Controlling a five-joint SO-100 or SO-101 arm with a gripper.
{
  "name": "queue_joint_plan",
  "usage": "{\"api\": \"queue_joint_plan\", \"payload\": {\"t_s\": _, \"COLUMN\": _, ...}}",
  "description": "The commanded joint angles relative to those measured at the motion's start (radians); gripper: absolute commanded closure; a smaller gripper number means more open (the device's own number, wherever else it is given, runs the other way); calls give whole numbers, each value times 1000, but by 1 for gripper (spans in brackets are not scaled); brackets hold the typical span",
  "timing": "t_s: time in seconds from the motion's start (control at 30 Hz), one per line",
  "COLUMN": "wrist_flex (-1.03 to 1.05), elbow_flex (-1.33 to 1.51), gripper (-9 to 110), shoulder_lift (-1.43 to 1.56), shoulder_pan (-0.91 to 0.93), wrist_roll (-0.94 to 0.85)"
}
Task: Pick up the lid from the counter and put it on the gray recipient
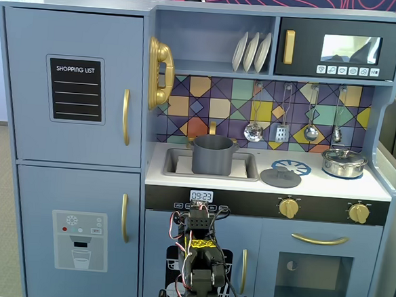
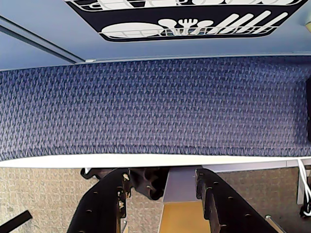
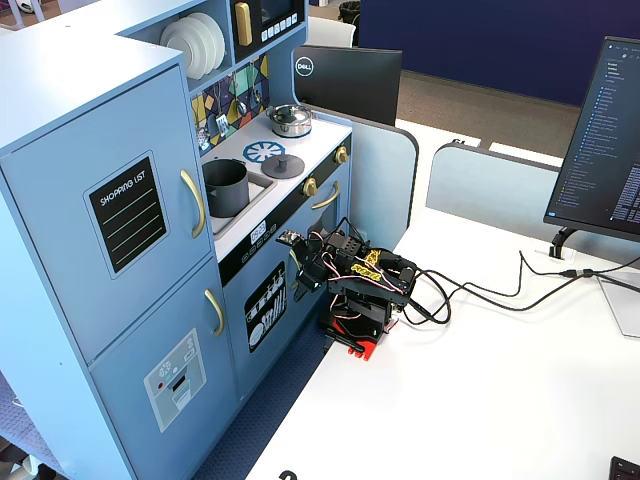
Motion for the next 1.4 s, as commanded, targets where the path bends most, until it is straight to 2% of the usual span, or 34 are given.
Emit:
{"api": "queue_joint_plan", "payload": {"t_s": 0.0, "wrist_flex": 181, "elbow_flex": 3, "gripper": 101, "shoulder_lift": -6, "shoulder_pan": 103, "wrist_roll": 11}}
{"api": "queue_joint_plan", "payload": {"t_s": 0.5, "wrist_flex": 178, "elbow_flex": 3, "gripper": 101, "shoulder_lift": -6, "shoulder_pan": 91, "wrist_roll": 28}}
{"api": "queue_joint_plan", "payload": {"t_s": 0.6, "wrist_flex": 183, "elbow_flex": 2, "gripper": 101, "shoulder_lift": -6, "shoulder_pan": 80, "wrist_roll": -12}}
{"api": "queue_joint_plan", "payload": {"t_s": 0.7, "wrist_flex": 130, "elbow_flex": -20, "gripper": 101, "shoulder_lift": -8, "shoulder_pan": 104, "wrist_roll": 0}}
{"api": "queue_joint_plan", "payload": {"t_s": 1.1, "wrist_flex": 106, "elbow_flex": -756, "gripper": 101, "shoulder_lift": -402, "shoulder_pan": 175, "wrist_roll": -100}}
{"api": "queue_joint_plan", "payload": {"t_s": 1.37, "wrist_flex": -124, "elbow_flex": -900, "gripper": 101, "shoulder_lift": -407, "shoulder_pan": 341, "wrist_roll": -198}}
